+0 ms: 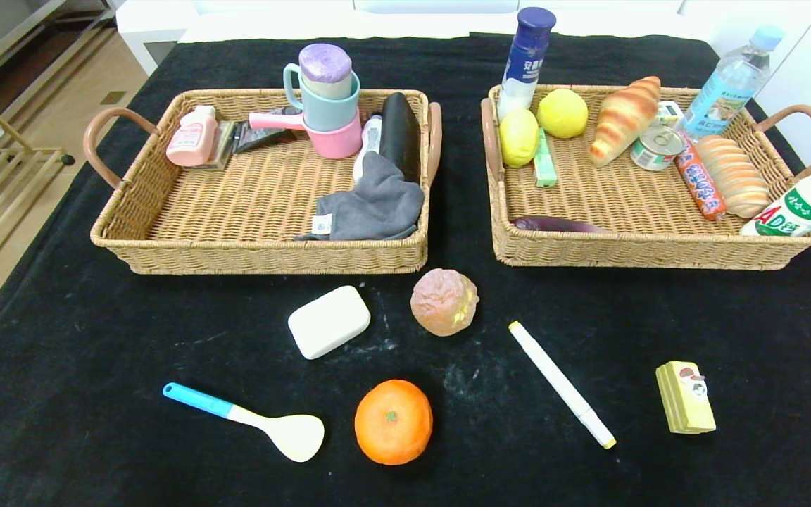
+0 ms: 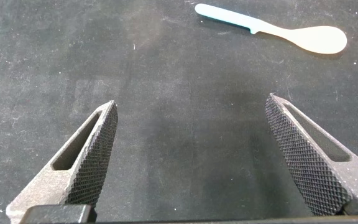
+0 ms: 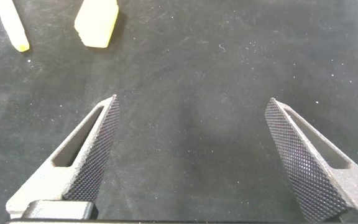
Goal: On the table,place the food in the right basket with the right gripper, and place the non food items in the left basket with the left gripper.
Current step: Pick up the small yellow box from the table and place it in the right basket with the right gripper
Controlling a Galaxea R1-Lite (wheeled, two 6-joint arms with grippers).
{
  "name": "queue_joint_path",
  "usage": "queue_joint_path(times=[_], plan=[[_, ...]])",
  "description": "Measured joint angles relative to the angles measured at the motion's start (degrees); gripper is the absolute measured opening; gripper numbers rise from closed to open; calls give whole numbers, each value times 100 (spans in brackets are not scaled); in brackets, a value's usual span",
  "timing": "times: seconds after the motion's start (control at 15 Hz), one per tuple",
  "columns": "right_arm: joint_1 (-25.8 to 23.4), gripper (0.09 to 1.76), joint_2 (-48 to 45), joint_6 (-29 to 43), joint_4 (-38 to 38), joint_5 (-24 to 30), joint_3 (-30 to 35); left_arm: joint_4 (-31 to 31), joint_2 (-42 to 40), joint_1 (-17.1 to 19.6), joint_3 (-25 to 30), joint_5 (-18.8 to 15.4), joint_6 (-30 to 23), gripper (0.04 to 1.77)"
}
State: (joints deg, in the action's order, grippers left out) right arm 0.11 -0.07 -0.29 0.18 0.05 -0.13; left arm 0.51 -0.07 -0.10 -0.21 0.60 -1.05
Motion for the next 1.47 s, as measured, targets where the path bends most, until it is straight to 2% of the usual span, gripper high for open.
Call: queue_joint_path(times=[0.2,0.53,0.93,1.33,1.47], plan=[[-1,171,15,32,246,30,-341,30,5,0,-205,-80,-40,172],[5,171,534,45,607,30,-1493,789,266,0,-1464,-283,-52,172],[13,171,1986,13,616,111,-2949,839,1399,-152,-2845,-291,-2,172],[40,171,3458,5,571,223,-3669,800,2771,-404,-3725,-307,9,172],[51,171,3962,11,568,245,-3911,786,3243,-494,-4003,-440,6,172]])
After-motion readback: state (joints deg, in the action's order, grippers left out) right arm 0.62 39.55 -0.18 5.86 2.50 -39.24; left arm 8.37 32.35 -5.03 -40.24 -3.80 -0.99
